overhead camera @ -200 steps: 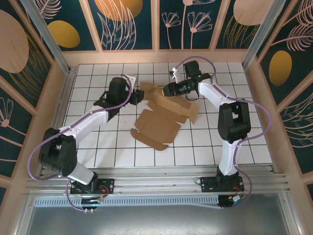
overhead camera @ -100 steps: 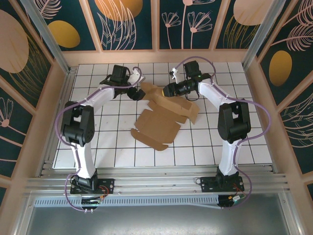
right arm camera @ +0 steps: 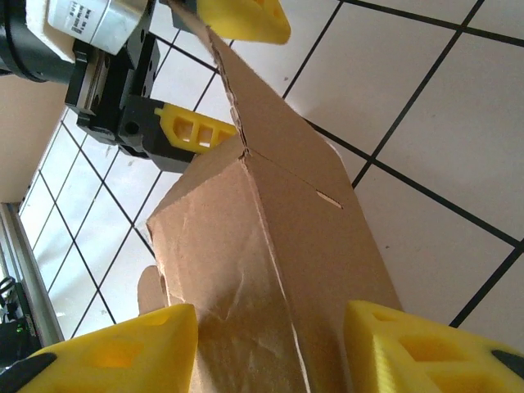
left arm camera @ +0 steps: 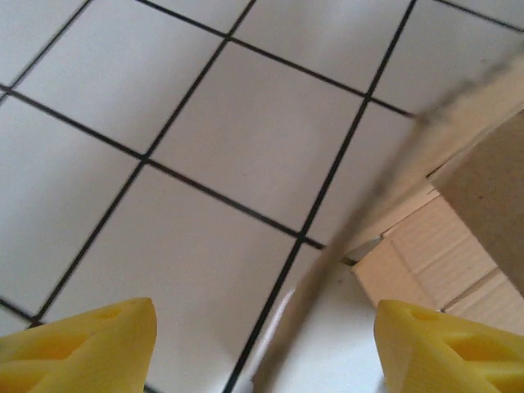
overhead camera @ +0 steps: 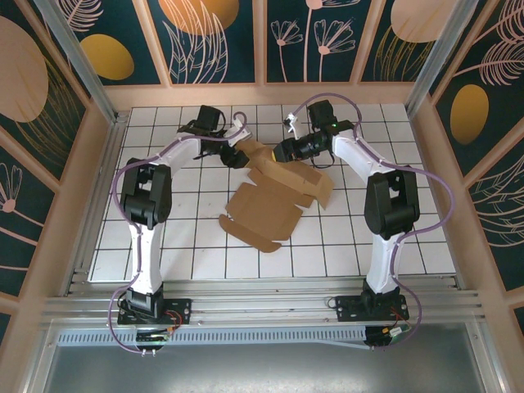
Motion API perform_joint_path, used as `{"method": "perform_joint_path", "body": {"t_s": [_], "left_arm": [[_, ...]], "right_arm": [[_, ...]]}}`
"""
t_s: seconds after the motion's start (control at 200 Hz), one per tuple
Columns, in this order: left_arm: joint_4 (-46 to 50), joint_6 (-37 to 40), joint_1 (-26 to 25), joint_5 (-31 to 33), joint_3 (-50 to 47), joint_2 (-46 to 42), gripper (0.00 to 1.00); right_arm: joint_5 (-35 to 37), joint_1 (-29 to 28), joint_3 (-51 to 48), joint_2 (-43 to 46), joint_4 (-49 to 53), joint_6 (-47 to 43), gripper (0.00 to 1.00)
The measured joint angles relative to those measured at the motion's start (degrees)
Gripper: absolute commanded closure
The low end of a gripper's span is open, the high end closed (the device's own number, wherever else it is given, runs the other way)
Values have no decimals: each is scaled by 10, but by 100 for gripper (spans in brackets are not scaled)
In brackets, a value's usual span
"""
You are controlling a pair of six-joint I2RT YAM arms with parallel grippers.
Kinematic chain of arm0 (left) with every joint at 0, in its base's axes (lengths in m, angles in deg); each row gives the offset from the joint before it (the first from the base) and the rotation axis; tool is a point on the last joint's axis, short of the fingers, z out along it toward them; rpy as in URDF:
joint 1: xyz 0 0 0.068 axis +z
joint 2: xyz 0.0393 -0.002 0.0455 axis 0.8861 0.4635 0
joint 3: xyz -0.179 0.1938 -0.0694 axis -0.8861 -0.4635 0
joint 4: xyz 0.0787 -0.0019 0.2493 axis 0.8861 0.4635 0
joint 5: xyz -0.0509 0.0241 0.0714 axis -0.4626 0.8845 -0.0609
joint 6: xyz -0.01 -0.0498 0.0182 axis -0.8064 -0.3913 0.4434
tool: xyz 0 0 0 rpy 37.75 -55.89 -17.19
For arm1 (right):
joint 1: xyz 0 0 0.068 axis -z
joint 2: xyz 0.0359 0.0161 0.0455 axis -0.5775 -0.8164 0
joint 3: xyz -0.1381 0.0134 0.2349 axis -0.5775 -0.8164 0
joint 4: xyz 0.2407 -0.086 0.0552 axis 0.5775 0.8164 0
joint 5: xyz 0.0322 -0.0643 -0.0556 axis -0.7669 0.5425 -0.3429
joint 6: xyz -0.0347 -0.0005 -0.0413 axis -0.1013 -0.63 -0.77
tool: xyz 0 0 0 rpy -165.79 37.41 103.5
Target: Fold the paper box
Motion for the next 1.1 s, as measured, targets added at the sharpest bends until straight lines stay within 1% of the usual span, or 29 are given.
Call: {"method": "perform_joint_path", "body": {"t_s": [0.085, 0.115, 0.23, 0.305, 0.435, 0.571, 0.746, 0.981, 1.101], "left_arm": [[13, -16, 0, -22, 2, 10, 62], [17, -22, 0, -30, 2, 12, 66], [16, -48, 0, -47, 1, 12, 72], [-1, -75, 0, -52, -9, 8, 79], [-48, -137, -4, -46, -65, -28, 93], [-88, -200, -19, -9, -106, -68, 98], [-109, -286, -48, 43, -109, -76, 99], [-119, -392, -75, 66, -123, -81, 99], [-151, -450, -85, 62, -180, -110, 99]], "right_arm": [[0, 0, 1, -3, 0, 0, 49], [0, 0, 1, -3, 0, 0, 49], [0, 0, 1, -4, -1, 5, 51], [0, 0, 1, -4, -4, 12, 51], [0, 0, -5, -3, -22, 27, 51], [-1, 0, -30, 2, -40, 42, 52], [2, 0, -56, 26, -61, 56, 53], [6, 0, -73, 40, -77, 66, 53], [19, 0, -76, 42, -88, 77, 49]]}}
